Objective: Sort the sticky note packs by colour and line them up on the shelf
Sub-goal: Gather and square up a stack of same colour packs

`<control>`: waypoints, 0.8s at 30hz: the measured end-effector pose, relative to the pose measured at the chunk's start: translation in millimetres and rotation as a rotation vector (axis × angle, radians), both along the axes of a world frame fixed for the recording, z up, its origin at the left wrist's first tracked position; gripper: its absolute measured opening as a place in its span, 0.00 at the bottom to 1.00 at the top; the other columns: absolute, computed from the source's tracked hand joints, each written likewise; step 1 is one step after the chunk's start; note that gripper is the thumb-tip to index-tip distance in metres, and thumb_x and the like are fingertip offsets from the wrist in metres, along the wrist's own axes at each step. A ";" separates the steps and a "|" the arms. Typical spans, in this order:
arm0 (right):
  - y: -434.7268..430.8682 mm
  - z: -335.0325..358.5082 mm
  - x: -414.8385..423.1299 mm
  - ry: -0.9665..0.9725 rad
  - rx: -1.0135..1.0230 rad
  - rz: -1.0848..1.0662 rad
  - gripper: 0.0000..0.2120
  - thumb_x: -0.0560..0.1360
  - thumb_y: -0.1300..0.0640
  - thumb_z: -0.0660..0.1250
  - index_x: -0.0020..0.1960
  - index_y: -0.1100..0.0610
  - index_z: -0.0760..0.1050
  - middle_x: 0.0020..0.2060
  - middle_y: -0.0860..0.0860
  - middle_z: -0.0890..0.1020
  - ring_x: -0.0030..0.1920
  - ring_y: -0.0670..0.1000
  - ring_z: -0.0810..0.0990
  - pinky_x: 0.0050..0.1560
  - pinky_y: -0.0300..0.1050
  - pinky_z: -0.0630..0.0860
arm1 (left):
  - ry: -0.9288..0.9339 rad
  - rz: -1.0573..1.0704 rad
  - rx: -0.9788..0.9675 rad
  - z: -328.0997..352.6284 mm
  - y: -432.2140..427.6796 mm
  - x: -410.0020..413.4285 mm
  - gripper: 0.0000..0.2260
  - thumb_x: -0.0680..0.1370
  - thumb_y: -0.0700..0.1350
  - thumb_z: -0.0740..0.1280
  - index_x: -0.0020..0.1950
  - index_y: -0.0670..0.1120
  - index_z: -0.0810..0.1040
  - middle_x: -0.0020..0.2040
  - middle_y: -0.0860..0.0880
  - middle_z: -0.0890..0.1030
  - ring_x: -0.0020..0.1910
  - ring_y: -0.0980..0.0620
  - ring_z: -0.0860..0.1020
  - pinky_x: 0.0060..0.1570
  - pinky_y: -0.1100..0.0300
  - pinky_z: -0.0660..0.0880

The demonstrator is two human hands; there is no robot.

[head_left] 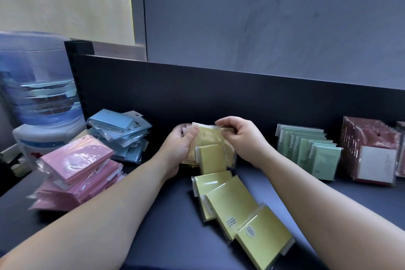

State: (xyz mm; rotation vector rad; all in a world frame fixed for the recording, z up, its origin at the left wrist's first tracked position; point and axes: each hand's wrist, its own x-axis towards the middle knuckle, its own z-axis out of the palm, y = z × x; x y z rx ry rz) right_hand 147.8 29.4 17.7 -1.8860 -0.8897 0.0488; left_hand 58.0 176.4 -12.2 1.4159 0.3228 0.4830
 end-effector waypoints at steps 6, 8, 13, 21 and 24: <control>-6.9 -3.4 -4.2 -0.230 0.012 -0.003 0.13 0.75 0.65 0.66 0.56 0.51 0.78 0.51 0.44 0.79 0.53 0.42 0.77 0.57 0.33 0.71 | -0.124 -0.091 0.179 -1.3 -1.4 -5.1 0.11 0.79 0.40 0.63 0.61 0.47 0.69 0.46 0.48 0.79 0.40 0.57 0.80 0.40 0.64 0.77; -12.0 -6.7 -0.7 -0.264 -0.023 -0.015 0.19 0.74 0.64 0.68 0.63 0.52 0.74 0.57 0.44 0.74 0.60 0.44 0.73 0.63 0.36 0.67 | -0.138 -0.117 0.245 -0.7 -3.8 -5.9 0.10 0.80 0.38 0.62 0.59 0.48 0.69 0.47 0.50 0.79 0.43 0.57 0.79 0.45 0.64 0.77; -27.2 -34.6 4.9 0.174 -0.108 -0.030 0.36 0.76 0.60 0.66 0.76 0.45 0.51 0.69 0.46 0.69 0.66 0.44 0.70 0.69 0.44 0.67 | -0.027 -0.186 0.171 -2.6 -4.6 -5.3 0.18 0.80 0.36 0.61 0.67 0.49 0.64 0.54 0.48 0.78 0.50 0.54 0.78 0.51 0.64 0.74; -21.3 -37.2 -5.7 0.179 -0.127 -0.088 0.28 0.73 0.64 0.64 0.70 0.49 0.63 0.54 0.46 0.78 0.56 0.46 0.77 0.55 0.39 0.75 | 0.016 -0.109 0.017 -3.6 -21.3 1.4 0.22 0.81 0.36 0.55 0.73 0.51 0.56 0.56 0.51 0.74 0.51 0.52 0.76 0.46 0.60 0.75; -23.0 -33.8 -6.0 0.140 -0.113 -0.117 0.29 0.73 0.65 0.63 0.70 0.49 0.61 0.56 0.47 0.77 0.57 0.47 0.76 0.58 0.41 0.73 | 0.073 -0.086 0.023 0.8 -21.9 9.4 0.22 0.82 0.42 0.54 0.75 0.53 0.54 0.64 0.49 0.71 0.55 0.51 0.75 0.54 0.58 0.73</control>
